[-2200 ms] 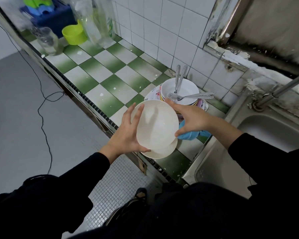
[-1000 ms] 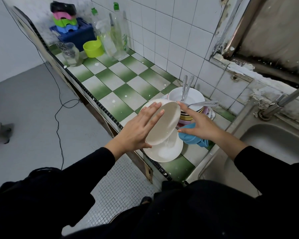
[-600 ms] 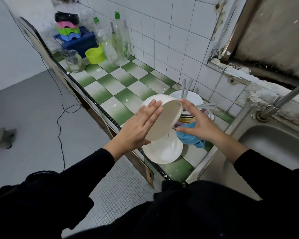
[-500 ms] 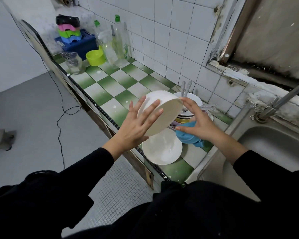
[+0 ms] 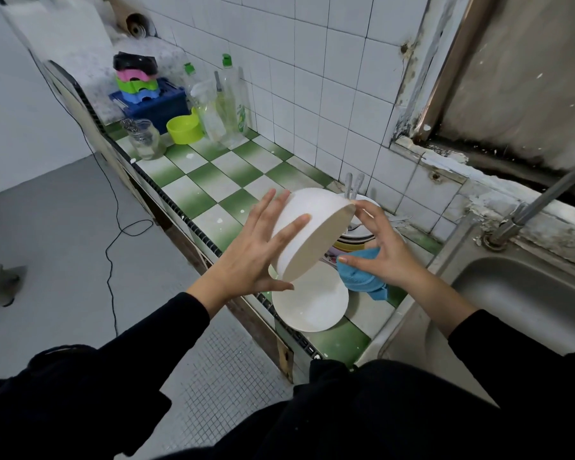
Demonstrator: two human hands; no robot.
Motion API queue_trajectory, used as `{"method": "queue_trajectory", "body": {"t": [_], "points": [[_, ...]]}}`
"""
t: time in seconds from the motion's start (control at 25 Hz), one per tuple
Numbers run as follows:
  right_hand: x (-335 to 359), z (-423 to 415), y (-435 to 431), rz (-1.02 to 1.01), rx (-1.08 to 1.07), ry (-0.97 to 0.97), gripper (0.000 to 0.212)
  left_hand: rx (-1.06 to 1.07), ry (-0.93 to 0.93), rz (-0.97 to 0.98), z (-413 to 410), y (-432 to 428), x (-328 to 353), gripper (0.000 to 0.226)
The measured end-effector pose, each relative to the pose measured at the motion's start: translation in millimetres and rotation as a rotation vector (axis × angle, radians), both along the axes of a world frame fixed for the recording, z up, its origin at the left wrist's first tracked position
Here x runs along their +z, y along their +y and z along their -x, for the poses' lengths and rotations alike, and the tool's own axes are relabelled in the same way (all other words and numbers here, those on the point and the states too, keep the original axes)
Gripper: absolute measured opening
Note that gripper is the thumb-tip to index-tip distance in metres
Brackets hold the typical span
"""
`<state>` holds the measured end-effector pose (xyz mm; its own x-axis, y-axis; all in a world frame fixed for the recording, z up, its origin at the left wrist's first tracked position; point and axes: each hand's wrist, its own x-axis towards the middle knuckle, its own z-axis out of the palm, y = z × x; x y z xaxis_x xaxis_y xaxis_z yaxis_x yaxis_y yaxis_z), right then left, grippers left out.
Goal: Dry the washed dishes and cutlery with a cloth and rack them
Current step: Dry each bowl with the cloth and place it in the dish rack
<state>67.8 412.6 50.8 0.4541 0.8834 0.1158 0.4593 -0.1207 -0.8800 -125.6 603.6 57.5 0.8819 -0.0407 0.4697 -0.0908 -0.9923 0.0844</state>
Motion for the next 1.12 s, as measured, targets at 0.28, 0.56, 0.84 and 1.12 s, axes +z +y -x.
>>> {"method": "queue_trajectory", "body": {"t": [0.28,0.56,0.84,1.12], "points": [[24.0,6.5,8.3,-0.147,0.001,0.085,0.085,-0.062,-0.151,0.331,-2.7,-20.7,19.3,0.078],[46.8,41.0,49.7,-0.456,-0.628,0.139,0.035,0.179,-0.425,0.933,-18.8,-47.4,24.1,0.043],[60.8,86.9,62.9,0.092,0.163,0.003,0.04,0.238,-0.524,1.178,-14.9,-39.7,40.2,0.037],[81.5,86.7,78.2,0.005,-0.127,-0.197,0.033,0.174,-0.476,1.323,-12.4,-51.0,52.0,0.031]]}}
